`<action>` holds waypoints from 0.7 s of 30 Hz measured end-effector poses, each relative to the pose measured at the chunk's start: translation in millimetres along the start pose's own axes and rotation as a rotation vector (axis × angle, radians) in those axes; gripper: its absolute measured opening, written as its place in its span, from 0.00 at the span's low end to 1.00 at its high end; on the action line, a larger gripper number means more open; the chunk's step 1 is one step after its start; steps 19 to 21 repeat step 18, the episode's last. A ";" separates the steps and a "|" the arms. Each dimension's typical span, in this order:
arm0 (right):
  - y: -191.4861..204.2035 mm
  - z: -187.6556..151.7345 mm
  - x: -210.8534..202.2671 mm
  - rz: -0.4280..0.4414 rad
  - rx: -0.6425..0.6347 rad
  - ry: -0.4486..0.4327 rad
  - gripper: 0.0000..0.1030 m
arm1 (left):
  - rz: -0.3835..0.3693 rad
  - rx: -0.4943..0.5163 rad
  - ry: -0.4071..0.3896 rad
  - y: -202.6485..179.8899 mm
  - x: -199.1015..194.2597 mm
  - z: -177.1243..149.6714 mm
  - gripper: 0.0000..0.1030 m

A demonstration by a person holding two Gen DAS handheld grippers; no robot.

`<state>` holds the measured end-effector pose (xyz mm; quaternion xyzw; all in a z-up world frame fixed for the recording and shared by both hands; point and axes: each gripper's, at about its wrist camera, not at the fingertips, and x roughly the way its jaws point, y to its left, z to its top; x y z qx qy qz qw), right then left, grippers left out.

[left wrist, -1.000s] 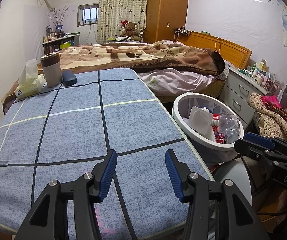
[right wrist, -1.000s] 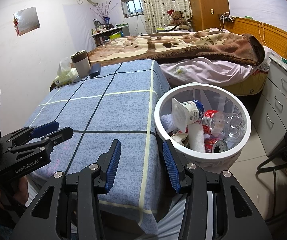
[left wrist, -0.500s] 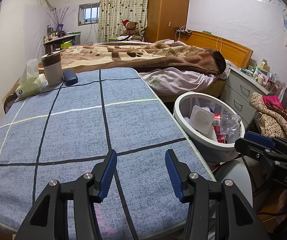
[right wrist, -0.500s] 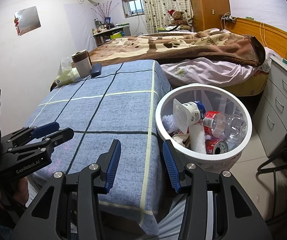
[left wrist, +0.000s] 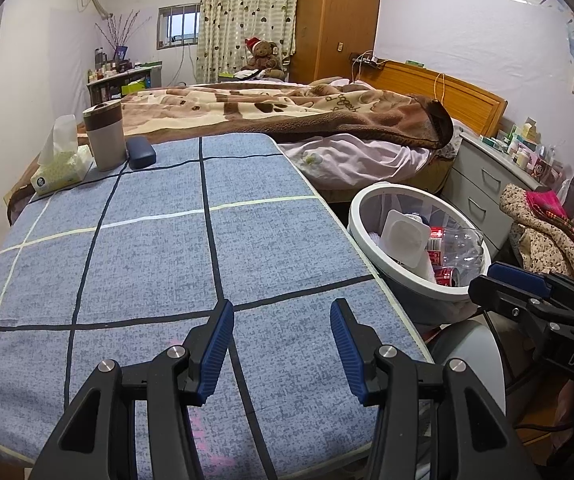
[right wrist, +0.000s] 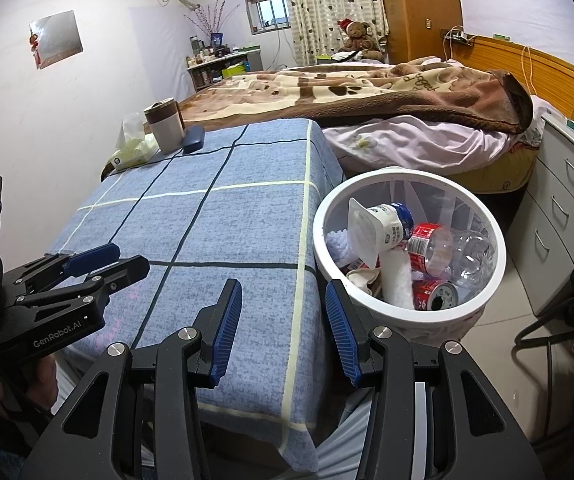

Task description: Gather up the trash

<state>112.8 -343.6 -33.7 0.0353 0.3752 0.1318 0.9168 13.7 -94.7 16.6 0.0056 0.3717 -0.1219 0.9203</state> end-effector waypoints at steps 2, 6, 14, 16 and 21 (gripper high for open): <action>-0.3 0.2 0.1 0.001 0.000 0.001 0.44 | 0.001 0.000 0.002 -0.4 1.7 -0.5 0.49; -0.5 0.7 0.5 0.002 -0.002 0.004 0.44 | 0.000 -0.001 0.006 -0.9 3.0 -2.1 0.49; -0.6 0.8 1.3 0.004 -0.002 0.009 0.44 | 0.003 -0.002 0.009 -0.7 4.1 -3.3 0.48; -0.5 0.8 1.1 0.003 -0.001 0.009 0.44 | 0.002 -0.002 0.008 -0.9 4.1 -2.8 0.49; -0.5 0.8 1.2 0.002 -0.002 0.010 0.44 | 0.002 -0.001 0.007 -0.9 4.2 -3.1 0.49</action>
